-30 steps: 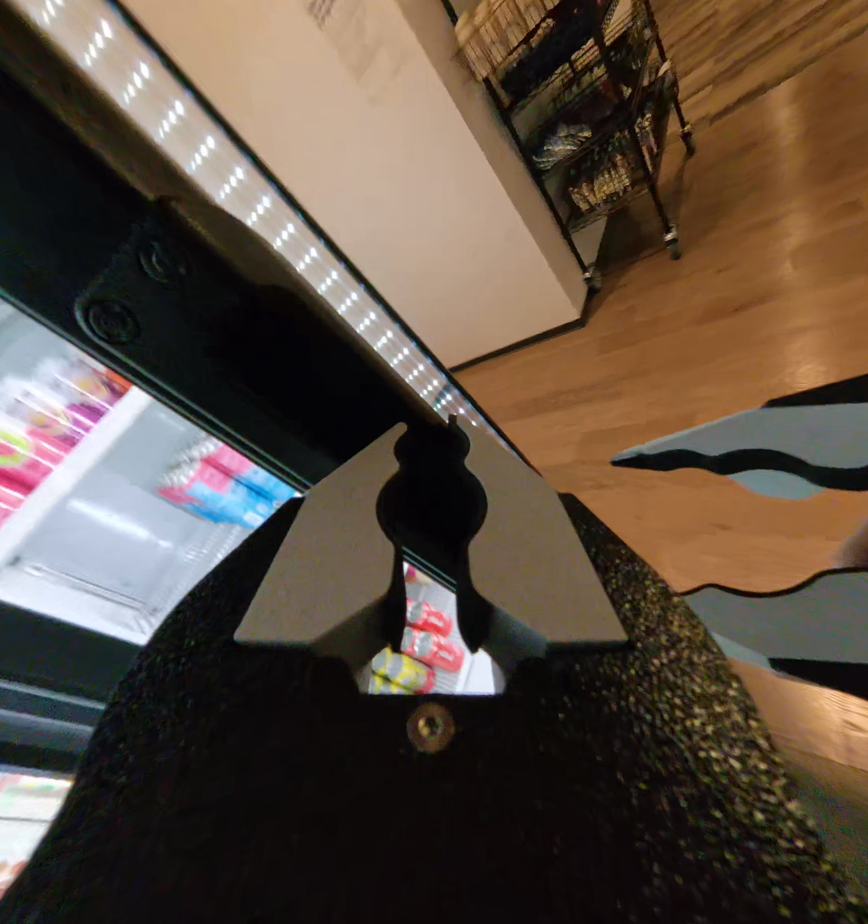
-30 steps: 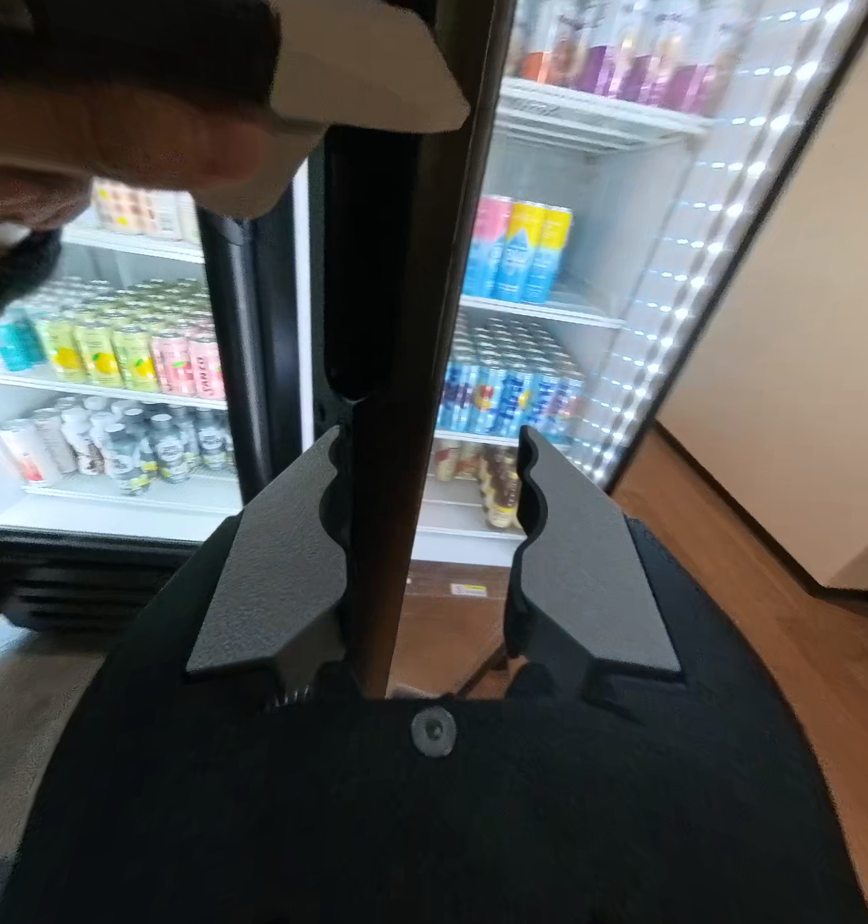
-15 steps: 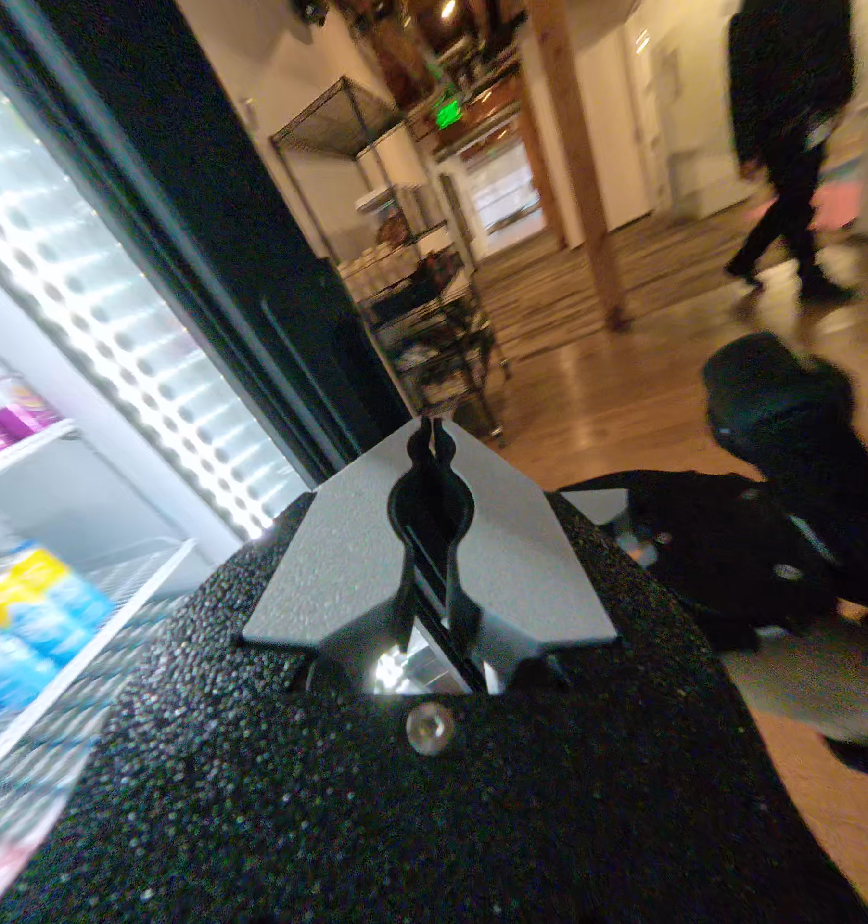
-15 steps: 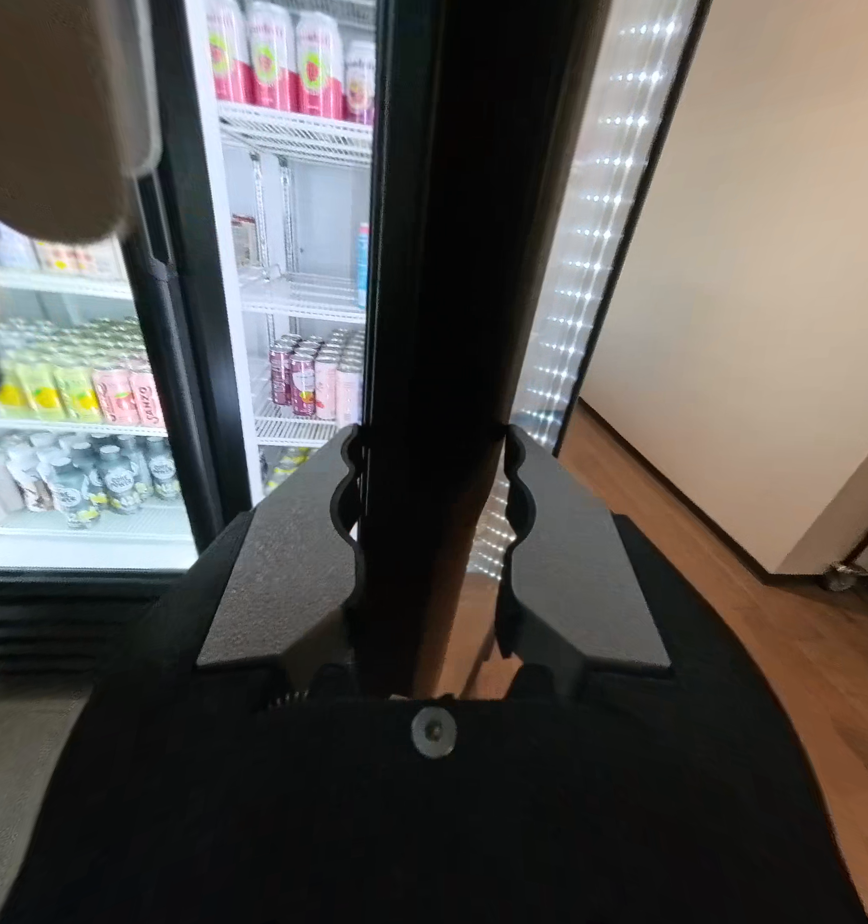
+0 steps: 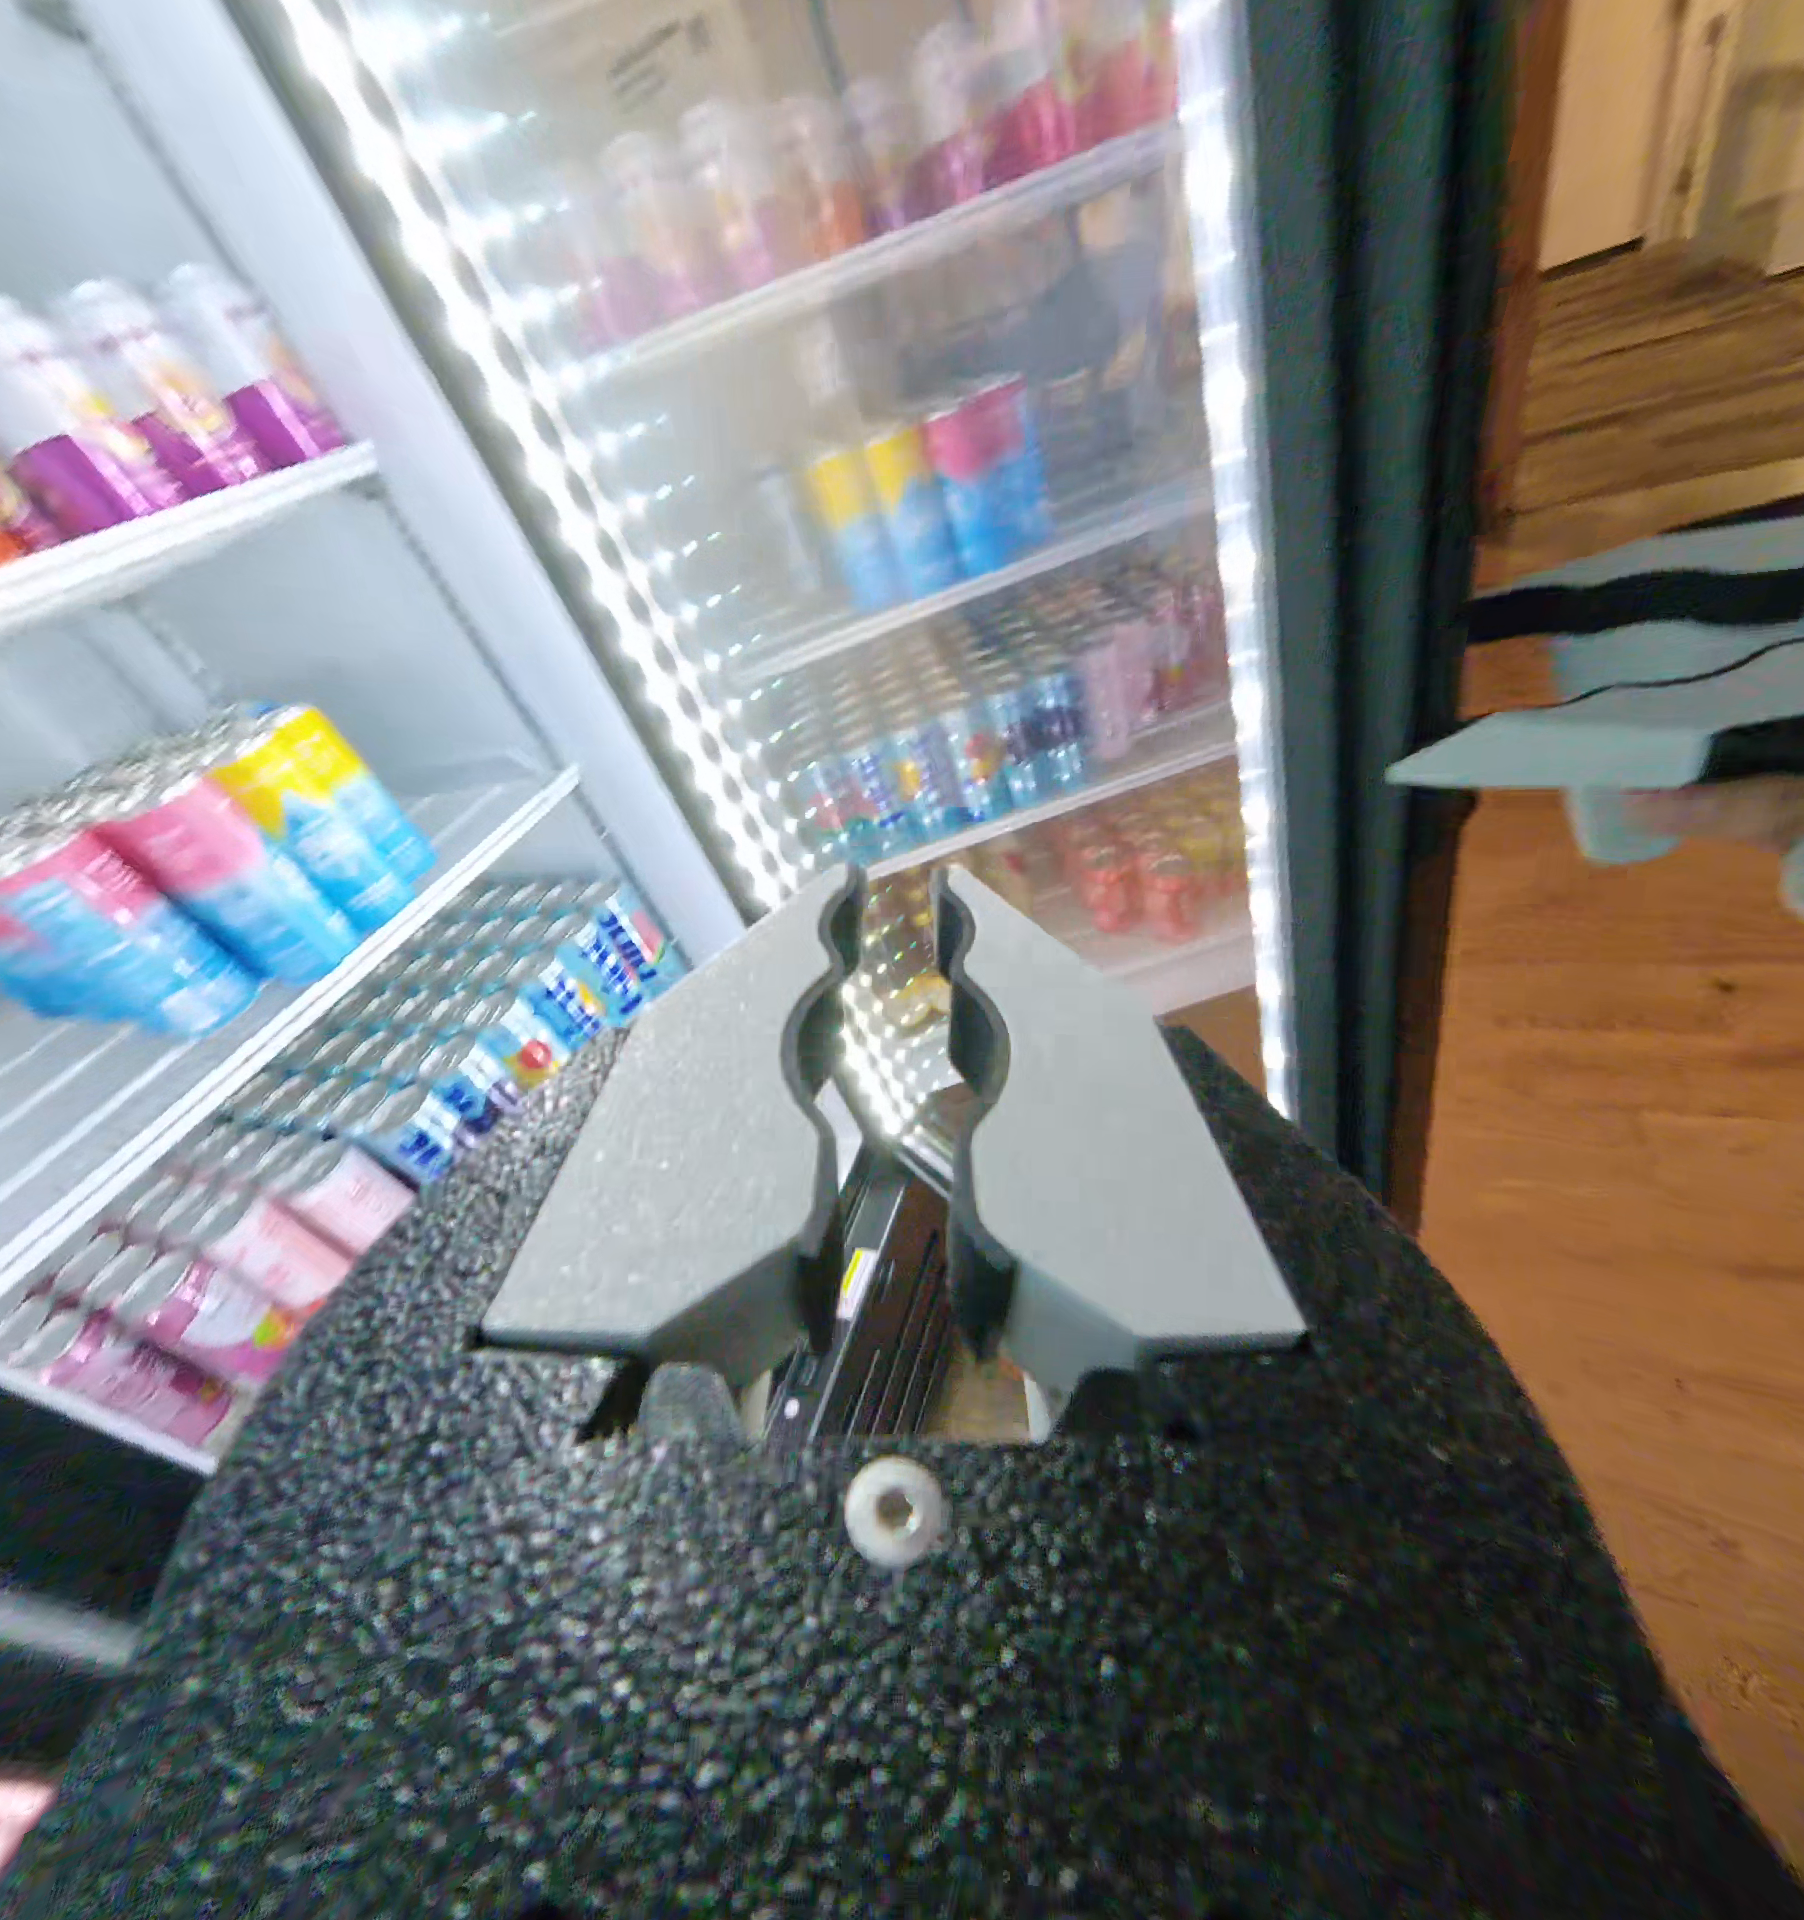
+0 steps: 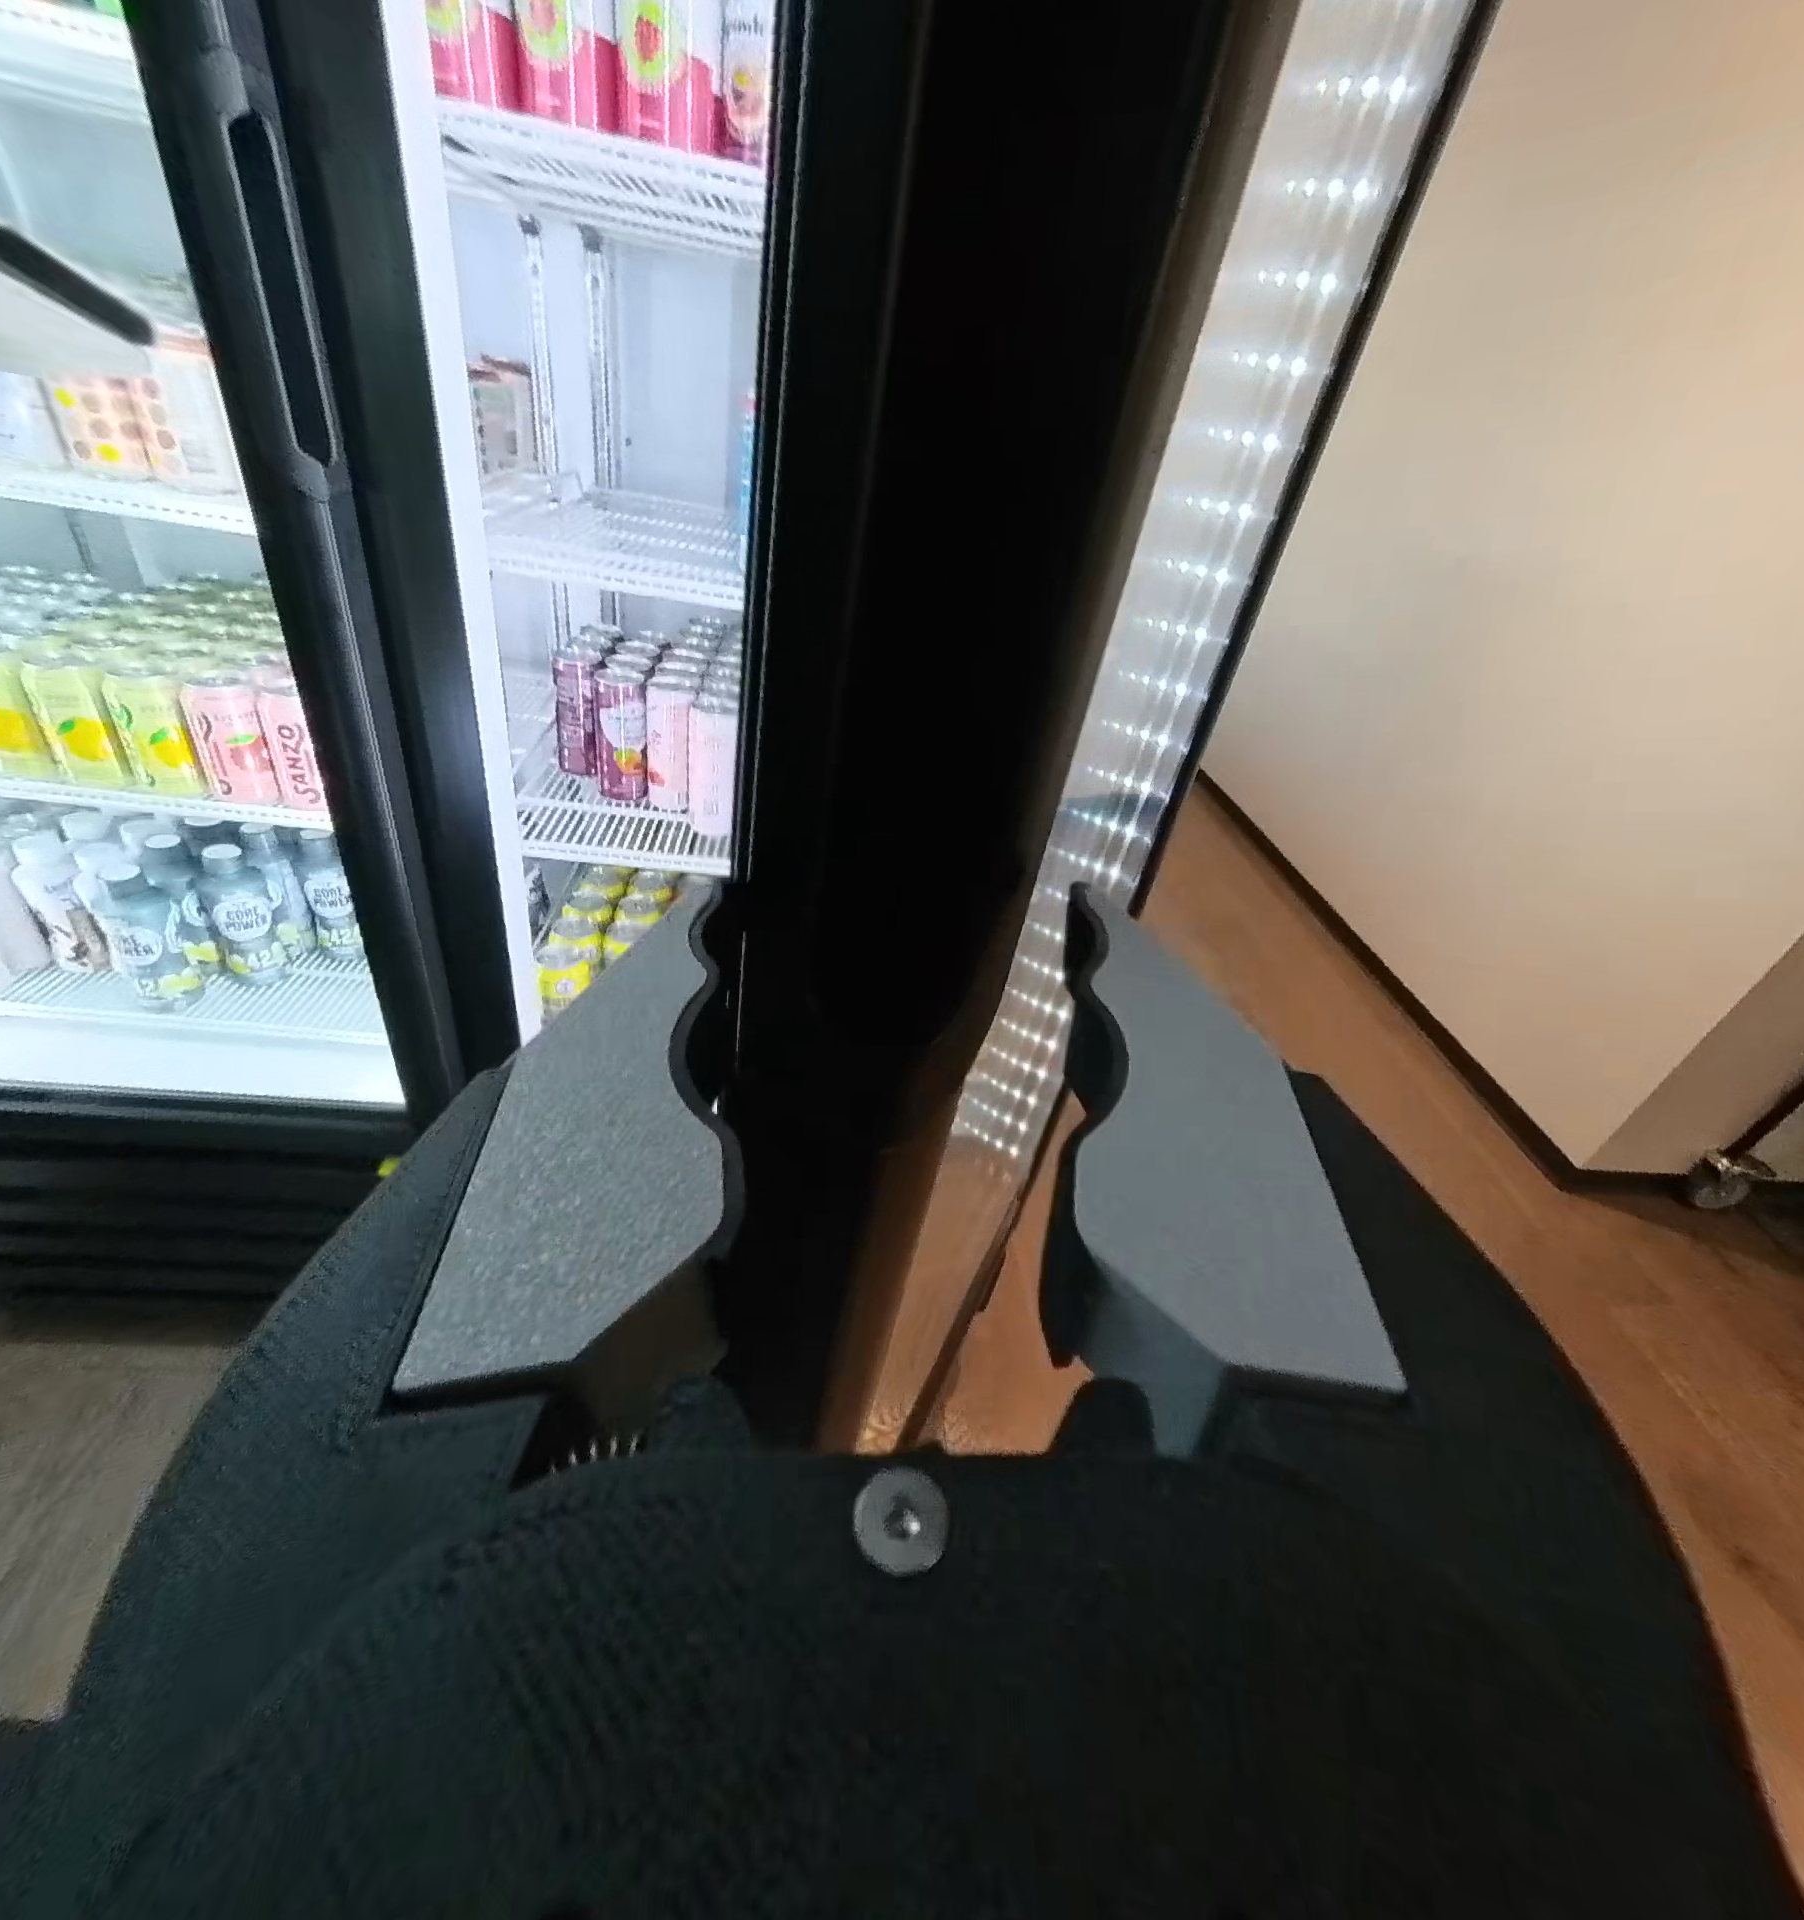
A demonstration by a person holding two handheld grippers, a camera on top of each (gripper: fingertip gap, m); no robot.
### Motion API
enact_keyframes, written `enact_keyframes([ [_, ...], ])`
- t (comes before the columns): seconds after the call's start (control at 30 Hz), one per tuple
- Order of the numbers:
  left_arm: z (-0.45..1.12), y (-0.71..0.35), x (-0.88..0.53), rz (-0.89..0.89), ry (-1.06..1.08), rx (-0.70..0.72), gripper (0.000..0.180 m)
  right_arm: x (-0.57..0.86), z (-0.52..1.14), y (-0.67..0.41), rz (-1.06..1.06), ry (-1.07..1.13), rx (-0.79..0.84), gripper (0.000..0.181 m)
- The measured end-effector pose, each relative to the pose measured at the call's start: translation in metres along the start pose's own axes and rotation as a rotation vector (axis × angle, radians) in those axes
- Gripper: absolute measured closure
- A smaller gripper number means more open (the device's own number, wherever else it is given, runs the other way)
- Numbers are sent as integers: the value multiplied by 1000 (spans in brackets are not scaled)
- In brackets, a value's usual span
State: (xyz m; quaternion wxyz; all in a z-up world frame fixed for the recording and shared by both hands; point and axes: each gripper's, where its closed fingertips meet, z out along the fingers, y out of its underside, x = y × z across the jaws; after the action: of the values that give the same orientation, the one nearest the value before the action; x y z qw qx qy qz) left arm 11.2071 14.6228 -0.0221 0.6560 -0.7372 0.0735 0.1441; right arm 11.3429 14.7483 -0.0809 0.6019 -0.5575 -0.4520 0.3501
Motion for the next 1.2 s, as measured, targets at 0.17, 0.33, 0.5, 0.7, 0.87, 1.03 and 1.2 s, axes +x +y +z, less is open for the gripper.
enact_keyframes([
  [0.17, -19, 21, -40, -76, -92, -31, 168, 14, -11, 4, 38, 60, -3, 126],
  [0.33, -38, 31, -70, -107, -183, -39, 166, 45, -28, 10, 28, 183, -3, 133],
  [0.5, -46, 48, -96, -138, -251, -69, 162, 84, -45, 17, 49, 271, -6, 142],
  [0.7, -45, 64, -122, -181, -320, -88, 160, 127, -57, 25, 44, 385, -47, 161],
  [0.87, -39, 81, -143, -205, -329, -116, 156, 169, -68, 33, 86, 485, -47, 161],
  [1.03, -24, 100, -174, -226, -337, -146, 153, 204, -77, 39, 127, 647, -89, 160],
  [1.2, -8, 113, -200, -271, -321, -130, 148, 238, -80, 44, 88, 770, -137, 164],
])
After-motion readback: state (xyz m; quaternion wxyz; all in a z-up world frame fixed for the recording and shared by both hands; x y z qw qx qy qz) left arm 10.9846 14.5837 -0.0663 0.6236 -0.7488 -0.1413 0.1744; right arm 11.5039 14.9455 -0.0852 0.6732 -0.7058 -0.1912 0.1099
